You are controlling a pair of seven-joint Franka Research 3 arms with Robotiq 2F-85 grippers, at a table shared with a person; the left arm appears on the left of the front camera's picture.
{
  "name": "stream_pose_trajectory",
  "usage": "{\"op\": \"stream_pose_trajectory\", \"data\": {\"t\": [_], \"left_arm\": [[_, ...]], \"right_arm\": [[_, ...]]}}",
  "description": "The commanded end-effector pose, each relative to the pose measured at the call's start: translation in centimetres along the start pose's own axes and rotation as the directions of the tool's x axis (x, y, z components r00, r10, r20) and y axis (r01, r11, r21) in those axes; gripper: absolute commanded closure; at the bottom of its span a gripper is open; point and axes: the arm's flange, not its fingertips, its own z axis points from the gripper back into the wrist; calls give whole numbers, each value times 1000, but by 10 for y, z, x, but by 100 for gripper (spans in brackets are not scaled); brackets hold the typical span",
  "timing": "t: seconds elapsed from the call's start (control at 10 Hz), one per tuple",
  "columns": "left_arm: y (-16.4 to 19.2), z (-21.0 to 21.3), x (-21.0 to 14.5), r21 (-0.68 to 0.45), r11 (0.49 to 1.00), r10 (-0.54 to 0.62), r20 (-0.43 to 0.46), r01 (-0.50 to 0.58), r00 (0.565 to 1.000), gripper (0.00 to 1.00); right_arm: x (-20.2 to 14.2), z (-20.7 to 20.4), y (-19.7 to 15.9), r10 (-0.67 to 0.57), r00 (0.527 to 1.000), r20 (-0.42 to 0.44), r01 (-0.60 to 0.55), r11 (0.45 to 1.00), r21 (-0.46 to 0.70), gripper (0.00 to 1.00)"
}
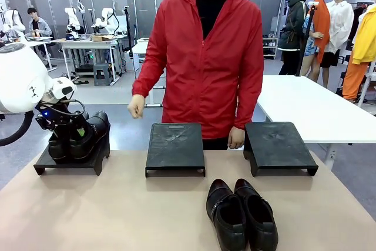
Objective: Place the shoes on the stand as instructed by the person.
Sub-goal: Pick up one pair of Shoes and place it on the Shoes Stand indicated by the person, then pick up another pair of Shoes and place it on the Shoes Stand indicated by the person.
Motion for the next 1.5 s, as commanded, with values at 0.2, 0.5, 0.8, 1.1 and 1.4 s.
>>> {"op": "stream_pose_trajectory", "data": {"t": [0.2, 0.5, 0.8, 1.1, 1.4], "left_arm": [[0, 0, 0, 0, 1000, 0, 0, 0, 1000, 3], [0, 0, 0, 0, 1000, 0, 0, 0, 1000, 3], [0, 0, 0, 0, 1000, 0, 0, 0, 1000, 3], [0, 1, -5, -1, 1000, 0, -10, 0, 1000, 3], [38, 91, -46, -234, 972, -4, -61, -11, 998, 3]], "right_arm": [[1, 1, 2, 6, 1000, 6, -6, 1000, 12, 0], [1, 1, 2, 6, 1000, 6, -6, 1000, 12, 0], [1, 1, 2, 6, 1000, 6, -6, 1000, 12, 0], [1, 1, 2, 6, 1000, 6, -6, 1000, 12, 0], [1, 1, 2, 6, 1000, 6, -6, 1000, 12, 0]]}}
